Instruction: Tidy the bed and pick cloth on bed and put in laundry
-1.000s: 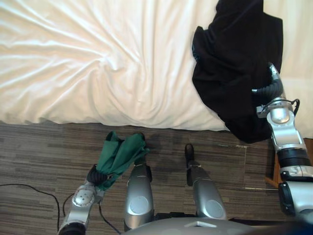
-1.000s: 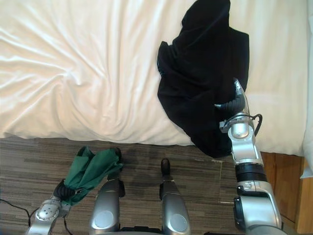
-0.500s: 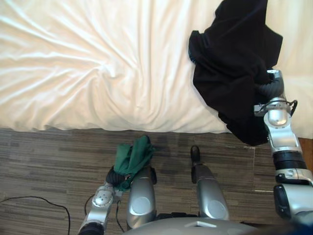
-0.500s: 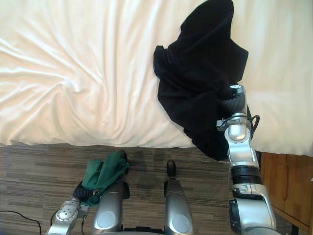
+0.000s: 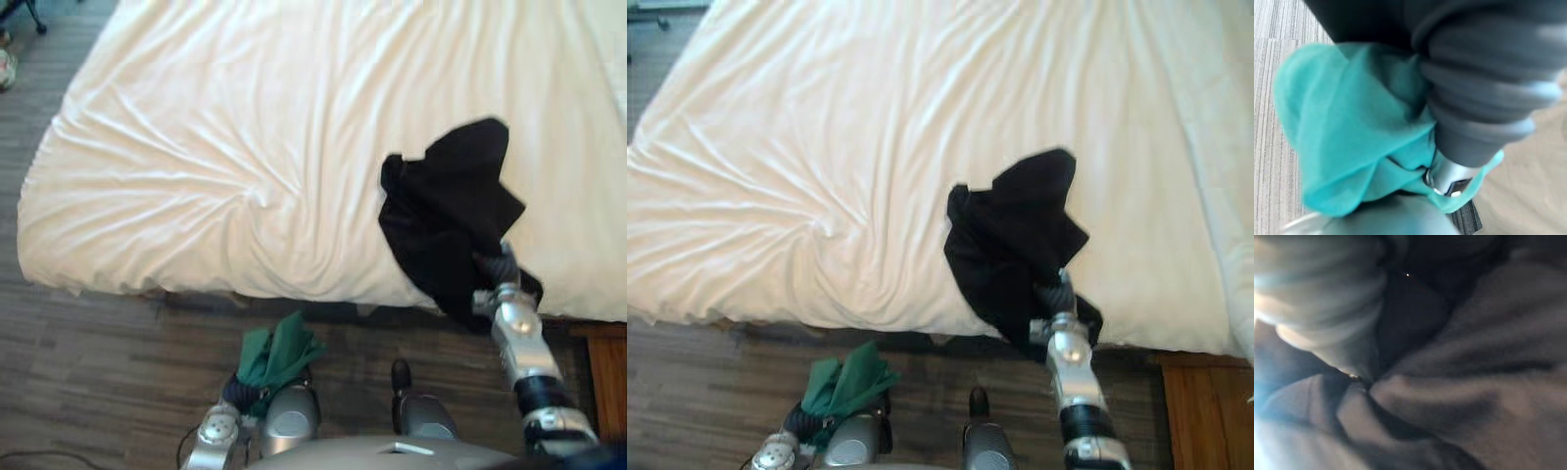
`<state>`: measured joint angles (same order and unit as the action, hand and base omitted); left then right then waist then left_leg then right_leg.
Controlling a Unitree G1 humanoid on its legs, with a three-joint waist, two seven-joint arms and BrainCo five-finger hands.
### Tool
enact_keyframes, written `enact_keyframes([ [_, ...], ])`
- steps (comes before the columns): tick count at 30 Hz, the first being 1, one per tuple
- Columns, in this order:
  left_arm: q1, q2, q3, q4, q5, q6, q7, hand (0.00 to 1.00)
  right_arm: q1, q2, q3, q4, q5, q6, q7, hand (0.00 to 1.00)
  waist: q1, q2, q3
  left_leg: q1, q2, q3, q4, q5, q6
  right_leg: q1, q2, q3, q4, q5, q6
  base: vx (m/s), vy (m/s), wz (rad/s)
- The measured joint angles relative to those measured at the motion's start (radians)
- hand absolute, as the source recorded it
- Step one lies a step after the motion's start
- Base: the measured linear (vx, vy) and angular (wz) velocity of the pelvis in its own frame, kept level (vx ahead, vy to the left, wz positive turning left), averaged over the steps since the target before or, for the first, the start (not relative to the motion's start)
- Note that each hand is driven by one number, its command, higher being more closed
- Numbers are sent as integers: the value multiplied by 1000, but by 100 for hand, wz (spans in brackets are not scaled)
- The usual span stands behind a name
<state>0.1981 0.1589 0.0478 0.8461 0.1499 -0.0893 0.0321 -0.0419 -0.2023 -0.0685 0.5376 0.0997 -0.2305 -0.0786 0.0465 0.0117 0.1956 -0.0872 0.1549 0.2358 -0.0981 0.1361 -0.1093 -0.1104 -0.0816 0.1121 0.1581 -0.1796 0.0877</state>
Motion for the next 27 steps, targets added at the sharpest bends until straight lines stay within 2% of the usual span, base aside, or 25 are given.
enact_keyframes([
  [5,27,-39,50,52,-26,19,-12,100,169,90,0,176,45,-52,77,100,-7,-3,-77,69,0,29,-6,-31,-9,80,-6,12,-50,3,0,79,8,-13],
  [8,32,-58,86,86,-93,-3,-43,100,226,119,-14,253,94,-85,149,100,-27,2,-95,94,2,39,-6,-40,-12,108,-6,13,-57,3,0,60,0,-7],
  [10,40,-65,110,100,-181,-18,-71,100,257,136,-43,294,124,-104,217,100,-32,5,-107,112,4,57,-6,-46,-15,122,-6,20,-63,3,0,37,-4,-13],
  [15,38,-77,118,120,-283,-64,-79,100,283,160,-68,374,146,-116,312,100,-39,-7,-123,144,4,57,-7,-51,-19,164,-8,16,-79,3,-1,21,-4,0],
  [18,17,-77,79,115,-375,-101,-80,100,283,164,-54,389,150,-148,357,100,-43,-11,-126,151,3,51,-6,-51,-19,174,-9,11,-83,4,-1,-27,-5,5],
  [21,6,-74,-2,64,-460,-132,-81,100,276,161,-5,379,171,-184,400,100,-60,-14,-139,138,-2,25,-6,-51,-18,175,-13,-11,-89,3,-1,-26,-5,17],
  [25,-22,-99,-82,-47,-555,-166,-100,100,278,152,80,298,194,-192,443,100,-67,-20,-141,127,-15,-3,-6,-55,-10,175,-24,-28,-88,-1,3,-7,8,17],
  [27,-31,-104,-101,-119,-569,-184,-98,100,276,146,127,232,192,-193,466,100,-79,-22,-142,108,-26,-31,-6,-52,-5,175,-34,-54,-89,-7,6,24,16,41],
])
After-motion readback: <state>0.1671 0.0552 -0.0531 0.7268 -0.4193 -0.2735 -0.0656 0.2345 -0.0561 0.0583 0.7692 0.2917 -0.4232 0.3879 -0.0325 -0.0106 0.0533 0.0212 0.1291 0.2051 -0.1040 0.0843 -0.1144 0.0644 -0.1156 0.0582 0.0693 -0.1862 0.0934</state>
